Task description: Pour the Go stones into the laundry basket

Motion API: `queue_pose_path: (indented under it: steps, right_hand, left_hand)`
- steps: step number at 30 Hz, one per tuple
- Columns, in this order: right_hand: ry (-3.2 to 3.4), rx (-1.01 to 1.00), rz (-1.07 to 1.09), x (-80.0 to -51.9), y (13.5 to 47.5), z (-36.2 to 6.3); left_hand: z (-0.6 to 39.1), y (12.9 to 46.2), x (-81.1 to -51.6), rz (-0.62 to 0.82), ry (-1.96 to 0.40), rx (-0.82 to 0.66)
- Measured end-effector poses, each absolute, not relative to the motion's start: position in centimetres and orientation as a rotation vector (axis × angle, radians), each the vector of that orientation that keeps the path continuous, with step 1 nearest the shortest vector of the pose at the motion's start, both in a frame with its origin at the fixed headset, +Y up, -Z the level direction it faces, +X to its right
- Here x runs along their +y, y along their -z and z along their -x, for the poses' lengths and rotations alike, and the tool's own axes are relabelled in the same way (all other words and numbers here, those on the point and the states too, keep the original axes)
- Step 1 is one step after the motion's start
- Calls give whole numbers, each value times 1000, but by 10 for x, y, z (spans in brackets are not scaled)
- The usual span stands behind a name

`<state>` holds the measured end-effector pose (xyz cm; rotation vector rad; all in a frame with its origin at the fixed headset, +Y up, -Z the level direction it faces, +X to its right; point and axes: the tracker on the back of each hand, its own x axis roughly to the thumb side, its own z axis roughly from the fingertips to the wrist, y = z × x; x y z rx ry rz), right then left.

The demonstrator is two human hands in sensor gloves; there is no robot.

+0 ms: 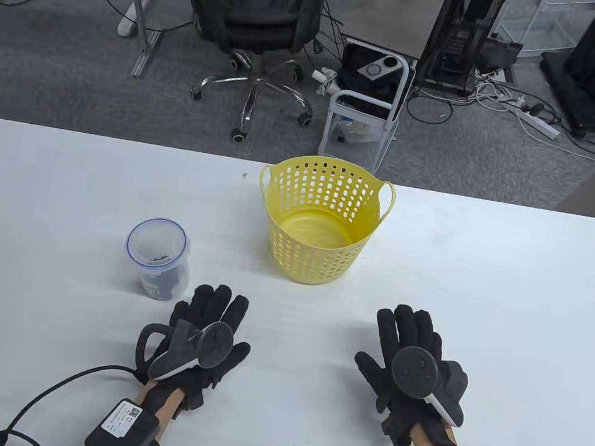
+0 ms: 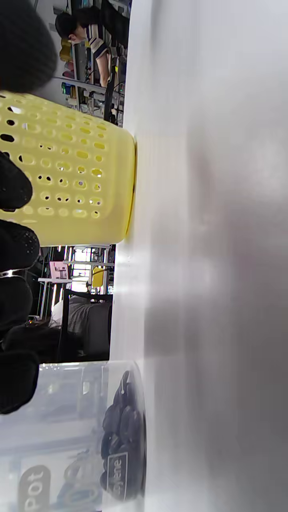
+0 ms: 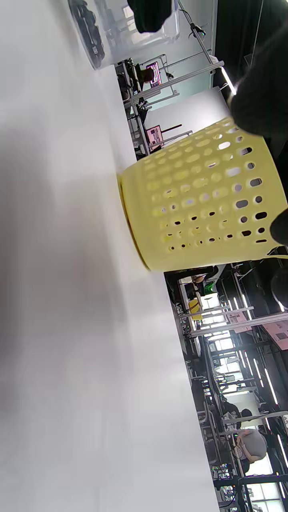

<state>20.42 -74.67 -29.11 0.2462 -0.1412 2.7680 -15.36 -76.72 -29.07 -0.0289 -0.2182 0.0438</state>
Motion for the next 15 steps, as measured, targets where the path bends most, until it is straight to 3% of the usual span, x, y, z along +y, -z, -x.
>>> queue_pose_path:
  steps: [15]
  right_hand:
    - [-2757,-115,-268,-752,290,-206]
  left_hand:
    - [162,293,-759,-34,-102,-209]
